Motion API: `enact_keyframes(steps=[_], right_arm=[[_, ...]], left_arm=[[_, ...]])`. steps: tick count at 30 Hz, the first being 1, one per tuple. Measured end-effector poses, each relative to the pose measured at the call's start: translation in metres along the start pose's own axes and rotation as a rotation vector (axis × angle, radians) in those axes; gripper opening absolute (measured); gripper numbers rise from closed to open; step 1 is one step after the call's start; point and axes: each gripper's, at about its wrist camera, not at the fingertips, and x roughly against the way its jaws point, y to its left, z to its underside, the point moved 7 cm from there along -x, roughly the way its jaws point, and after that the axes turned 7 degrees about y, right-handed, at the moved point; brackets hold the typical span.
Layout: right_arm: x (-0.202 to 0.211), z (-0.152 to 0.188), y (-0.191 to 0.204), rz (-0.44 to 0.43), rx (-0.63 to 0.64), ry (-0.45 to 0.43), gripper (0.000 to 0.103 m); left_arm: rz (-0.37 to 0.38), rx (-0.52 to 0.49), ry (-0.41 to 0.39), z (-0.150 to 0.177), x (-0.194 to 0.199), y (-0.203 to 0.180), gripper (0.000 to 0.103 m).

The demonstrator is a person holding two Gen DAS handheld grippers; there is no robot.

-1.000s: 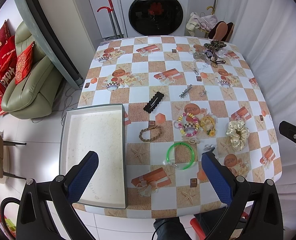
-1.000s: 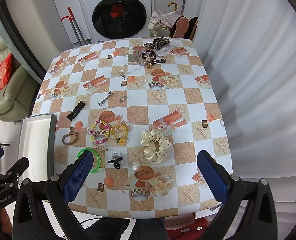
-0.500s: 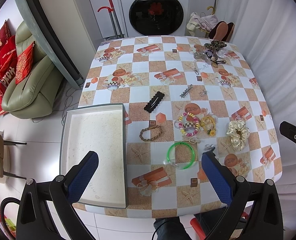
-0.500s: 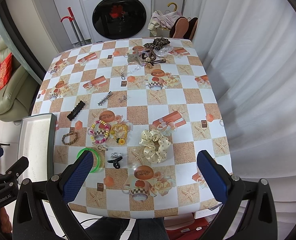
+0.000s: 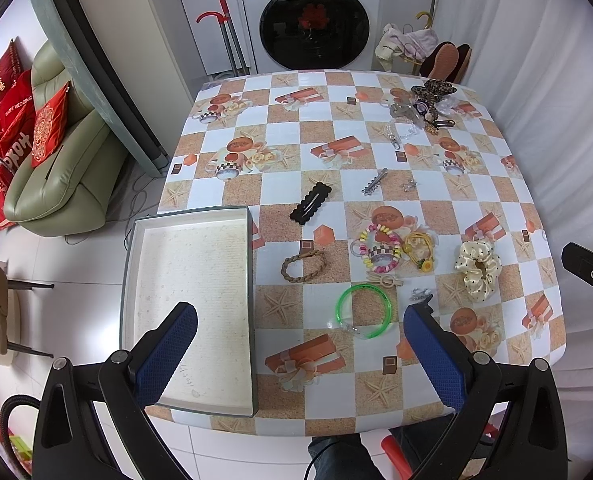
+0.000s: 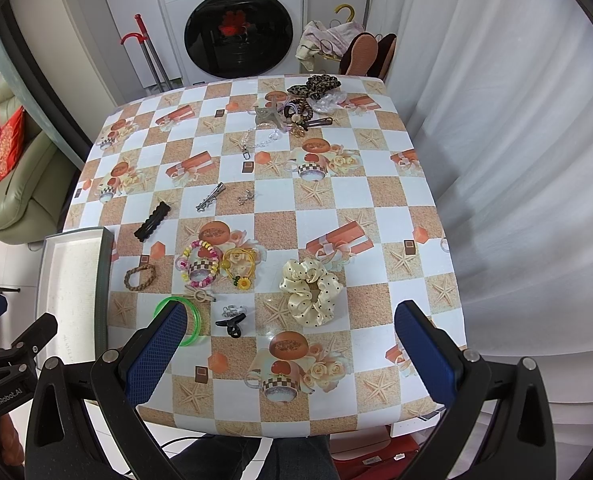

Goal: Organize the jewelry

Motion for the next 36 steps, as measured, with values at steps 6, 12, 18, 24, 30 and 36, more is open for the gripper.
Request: enact_keyframes(steps=[6, 12, 18, 24, 30, 36], right_arm=[[0.0, 0.0, 0.0, 0.0, 0.0, 0.0, 0.103], [0.0, 0.0, 0.0, 0.0, 0.0, 0.0, 0.103], [-0.001, 0.0, 0.001, 0.0, 0.001, 0.001, 0.103], [-0.002, 0.0, 0.001, 0.0, 0.0, 0.002, 0.103], [-0.004, -0.002, 0.0, -0.001, 0.0, 0.003, 0.103], [-0.008, 0.0, -0.004, -0.014, -0.013, 0.024, 0.103]], left_arm=[[-0.001, 0.0, 0.002, 0.001, 0.0, 0.0, 0.103], [-0.001, 0.0, 0.002, 0.001, 0.0, 0.0, 0.103], [-0.001, 0.0, 0.003, 0.001, 0.0, 0.0, 0.103], [-0.002, 0.0, 0.004, 0.0, 0.0, 0.0, 0.103], [-0.001, -0.003, 0.005, -0.003, -0.002, 0.001, 0.103], [0.012, -0.006, 0.025, 0.008, -0.007, 0.003, 0.103]])
